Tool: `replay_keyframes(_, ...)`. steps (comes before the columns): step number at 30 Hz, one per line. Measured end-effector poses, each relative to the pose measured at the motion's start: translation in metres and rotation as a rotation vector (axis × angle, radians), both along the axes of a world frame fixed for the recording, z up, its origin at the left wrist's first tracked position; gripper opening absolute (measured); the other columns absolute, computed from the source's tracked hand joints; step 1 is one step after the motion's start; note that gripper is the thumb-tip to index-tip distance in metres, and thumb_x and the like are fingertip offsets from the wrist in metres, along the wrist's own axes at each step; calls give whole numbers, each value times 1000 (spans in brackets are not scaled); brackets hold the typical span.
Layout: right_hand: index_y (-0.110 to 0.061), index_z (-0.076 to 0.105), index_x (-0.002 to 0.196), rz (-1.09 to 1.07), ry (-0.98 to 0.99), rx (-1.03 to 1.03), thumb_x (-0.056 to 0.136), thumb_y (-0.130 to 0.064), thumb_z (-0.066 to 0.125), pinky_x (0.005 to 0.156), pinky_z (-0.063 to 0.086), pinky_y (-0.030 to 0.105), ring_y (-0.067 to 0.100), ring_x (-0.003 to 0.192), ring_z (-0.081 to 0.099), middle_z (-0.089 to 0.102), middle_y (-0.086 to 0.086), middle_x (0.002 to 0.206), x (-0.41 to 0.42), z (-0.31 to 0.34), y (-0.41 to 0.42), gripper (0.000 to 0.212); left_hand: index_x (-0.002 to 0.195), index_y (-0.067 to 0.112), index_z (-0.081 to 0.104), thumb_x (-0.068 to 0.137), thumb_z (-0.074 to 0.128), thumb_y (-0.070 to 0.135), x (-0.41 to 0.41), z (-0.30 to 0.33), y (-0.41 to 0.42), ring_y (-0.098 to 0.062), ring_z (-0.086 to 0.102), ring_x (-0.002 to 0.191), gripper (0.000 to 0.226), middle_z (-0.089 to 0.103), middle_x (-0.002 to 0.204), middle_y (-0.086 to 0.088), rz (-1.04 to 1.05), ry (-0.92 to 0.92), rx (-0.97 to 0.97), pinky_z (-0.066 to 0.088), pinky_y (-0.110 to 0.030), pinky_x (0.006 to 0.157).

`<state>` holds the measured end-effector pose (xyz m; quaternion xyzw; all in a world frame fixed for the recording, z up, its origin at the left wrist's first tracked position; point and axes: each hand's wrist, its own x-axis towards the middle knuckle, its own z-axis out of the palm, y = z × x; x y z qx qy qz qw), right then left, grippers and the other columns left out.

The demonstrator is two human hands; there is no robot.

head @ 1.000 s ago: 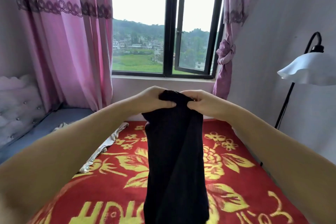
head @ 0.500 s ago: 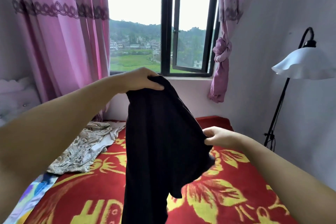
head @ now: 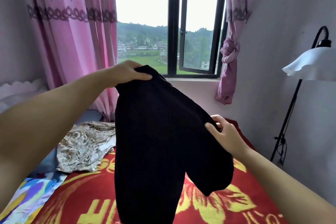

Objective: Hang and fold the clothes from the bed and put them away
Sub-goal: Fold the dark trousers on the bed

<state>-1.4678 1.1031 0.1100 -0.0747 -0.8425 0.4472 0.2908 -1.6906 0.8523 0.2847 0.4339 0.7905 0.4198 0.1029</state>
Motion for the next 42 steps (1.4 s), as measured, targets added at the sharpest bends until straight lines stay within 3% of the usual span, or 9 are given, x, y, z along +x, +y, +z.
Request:
replay_keyframes(3,-28,69,103,171,-296,24,86,-29,70,71,54,16,7,85,71,74,-10,95,8,7,20,17,99,15,71,60,79,45,-14,-5,-11,-22,73,74,50,75,83,-2,20,-48,62,56,-24,56)
replay_keyframes(7,-12,71,88,111,-658,-85,90,-21,66,61,50,19,11,69,68,73,-1,78,26,-7,66,10,90,19,75,38,91,55,-28,-7,-12,-23,73,80,65,75,89,-5,-27,-163,125,58,-27,60)
replay_keyframes(14,-10,61,75,-260,-673,-29,95,-7,50,40,43,18,7,38,57,58,-5,50,-15,-24,116,24,91,20,72,87,68,28,-70,-69,41,-23,71,84,10,74,89,-4,136,89,-257,56,-27,70)
replay_keyframes(19,-17,65,77,-444,-511,28,83,6,44,41,49,25,20,50,65,67,11,73,-95,-27,132,31,99,14,66,95,53,20,-132,-104,99,-28,61,89,16,68,101,-12,516,252,-60,48,-34,81)
replay_keyframes(21,-18,65,76,-474,-386,49,78,5,50,57,58,33,22,62,68,69,12,78,-116,-19,136,28,104,11,67,94,53,19,-145,-93,107,-31,62,96,19,68,105,-14,603,267,70,46,-34,83)
replay_keyframes(27,-20,68,86,-522,-181,52,81,-6,51,79,54,48,23,84,63,68,6,84,-120,-9,158,22,115,6,65,95,55,16,-123,-59,85,-13,57,93,25,64,104,-3,388,414,243,40,-21,80)
replay_keyframes(33,-13,74,103,-395,-442,222,81,7,53,78,35,25,14,93,57,70,5,99,-56,-63,167,37,101,15,72,85,69,12,-46,-145,28,12,60,79,17,66,87,15,-163,363,45,44,-4,76)
replay_keyframes(38,-5,70,113,-214,-702,392,70,24,47,98,39,31,30,116,57,61,17,123,-11,-190,149,57,105,29,71,85,51,36,38,-337,-6,-11,64,76,30,65,85,8,-509,505,-377,44,-20,59)
replay_keyframes(42,-25,44,143,-61,-1329,546,87,8,41,114,21,39,25,145,20,24,11,157,62,-351,112,66,142,26,39,95,48,24,141,-512,-35,-33,49,114,49,46,125,-12,-746,205,-1094,42,-42,86)
